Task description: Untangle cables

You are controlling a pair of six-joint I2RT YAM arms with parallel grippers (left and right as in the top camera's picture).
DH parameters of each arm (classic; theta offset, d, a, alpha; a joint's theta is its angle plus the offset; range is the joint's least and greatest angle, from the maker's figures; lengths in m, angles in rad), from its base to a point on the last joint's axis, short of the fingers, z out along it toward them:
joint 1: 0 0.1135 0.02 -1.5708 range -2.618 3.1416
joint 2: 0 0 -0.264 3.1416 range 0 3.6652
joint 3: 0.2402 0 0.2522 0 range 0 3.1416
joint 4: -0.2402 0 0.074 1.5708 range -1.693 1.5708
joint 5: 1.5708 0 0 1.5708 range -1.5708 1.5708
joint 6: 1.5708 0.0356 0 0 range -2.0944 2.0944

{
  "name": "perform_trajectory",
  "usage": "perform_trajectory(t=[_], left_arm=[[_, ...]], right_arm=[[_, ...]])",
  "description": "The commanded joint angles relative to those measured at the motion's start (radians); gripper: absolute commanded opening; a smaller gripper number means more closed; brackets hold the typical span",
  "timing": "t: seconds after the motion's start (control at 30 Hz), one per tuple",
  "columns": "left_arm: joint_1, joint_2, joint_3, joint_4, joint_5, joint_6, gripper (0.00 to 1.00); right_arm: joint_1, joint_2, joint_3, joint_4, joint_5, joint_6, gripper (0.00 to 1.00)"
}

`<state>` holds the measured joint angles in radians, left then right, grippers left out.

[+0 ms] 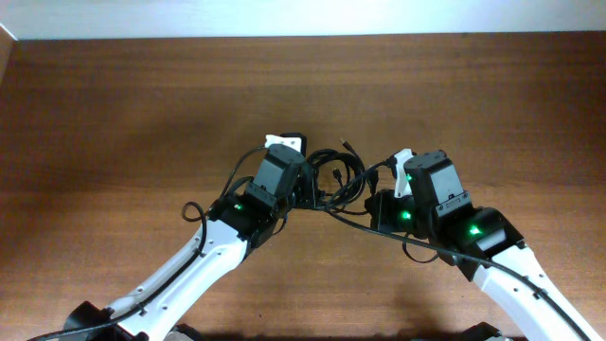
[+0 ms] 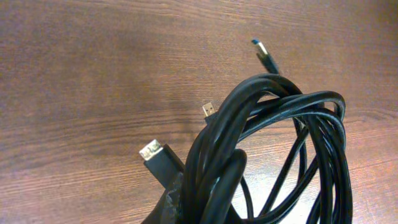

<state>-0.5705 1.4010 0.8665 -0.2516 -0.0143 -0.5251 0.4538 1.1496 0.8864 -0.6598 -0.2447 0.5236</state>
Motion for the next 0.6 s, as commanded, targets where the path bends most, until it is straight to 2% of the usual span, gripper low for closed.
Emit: perform_trajectory(t=[0.0, 0.1, 0.3, 0.4, 0.47, 0.57], left_arm=[[0.004, -0.001, 0.003, -0.026, -0.06, -0.121, 0.0], [0.004, -0.001, 0.003, -0.026, 0.012, -0.138, 0.0], [0.004, -0.001, 0.003, -0.026, 0.045, -0.145, 0.0], [0.004, -0.001, 0.003, -0.025, 0.045, -0.14, 0.0], [0.004, -0.001, 0.003, -0.023, 0.045, -0.133, 0.0], [0.004, -0.001, 0.003, -0.022, 0.045, -0.133, 0.0]], right_arm=[[0.004, 0.002, 0.015, -0.028, 0.078, 0.01, 0.04], [0.004, 0.002, 0.015, -0.049, 0.124, 0.018, 0.04], [0.004, 0.003, 0.015, -0.097, 0.205, 0.058, 0.04], [0.004, 0.003, 0.015, -0.108, 0.205, 0.057, 0.44], [0.004, 0.003, 0.015, -0.108, 0.204, 0.058, 0.78], [0.004, 0.003, 0.015, -0.108, 0.204, 0.058, 0.8]])
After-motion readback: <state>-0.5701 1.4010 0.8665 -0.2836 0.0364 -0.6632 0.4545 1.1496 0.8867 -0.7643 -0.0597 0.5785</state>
